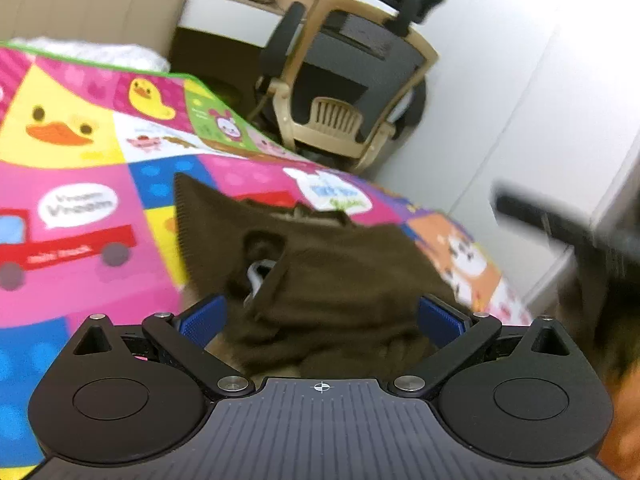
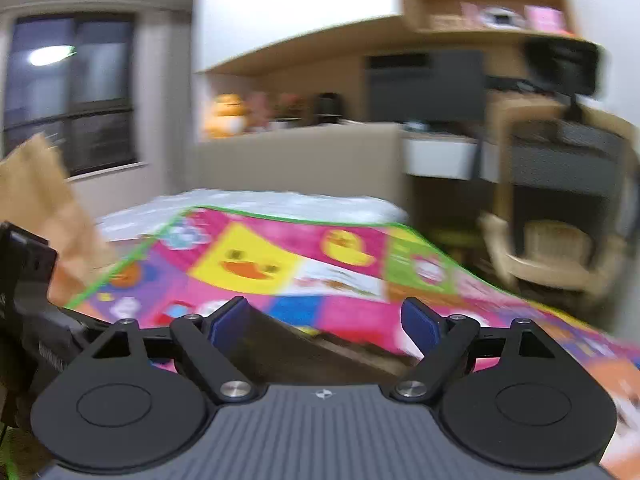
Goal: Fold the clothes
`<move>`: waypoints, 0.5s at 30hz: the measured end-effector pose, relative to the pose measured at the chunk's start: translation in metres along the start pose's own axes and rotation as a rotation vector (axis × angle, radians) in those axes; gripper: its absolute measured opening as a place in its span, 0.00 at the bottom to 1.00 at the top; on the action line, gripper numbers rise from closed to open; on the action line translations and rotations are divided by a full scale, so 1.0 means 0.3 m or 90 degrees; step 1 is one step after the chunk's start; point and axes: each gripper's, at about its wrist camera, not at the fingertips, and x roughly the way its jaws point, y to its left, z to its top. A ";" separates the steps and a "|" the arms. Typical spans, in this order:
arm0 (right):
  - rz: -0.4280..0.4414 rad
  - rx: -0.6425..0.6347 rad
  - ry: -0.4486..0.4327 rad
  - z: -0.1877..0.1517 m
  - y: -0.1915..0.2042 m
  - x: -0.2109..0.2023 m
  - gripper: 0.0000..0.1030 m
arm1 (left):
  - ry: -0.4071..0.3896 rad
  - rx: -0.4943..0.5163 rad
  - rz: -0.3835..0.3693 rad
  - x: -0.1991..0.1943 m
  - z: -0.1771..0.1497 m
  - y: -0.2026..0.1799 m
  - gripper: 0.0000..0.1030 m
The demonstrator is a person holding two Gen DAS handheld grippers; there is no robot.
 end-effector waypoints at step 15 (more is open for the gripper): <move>-0.060 0.079 0.071 -0.331 -0.023 0.013 0.85 | -0.076 0.097 0.149 0.133 0.091 -0.079 0.16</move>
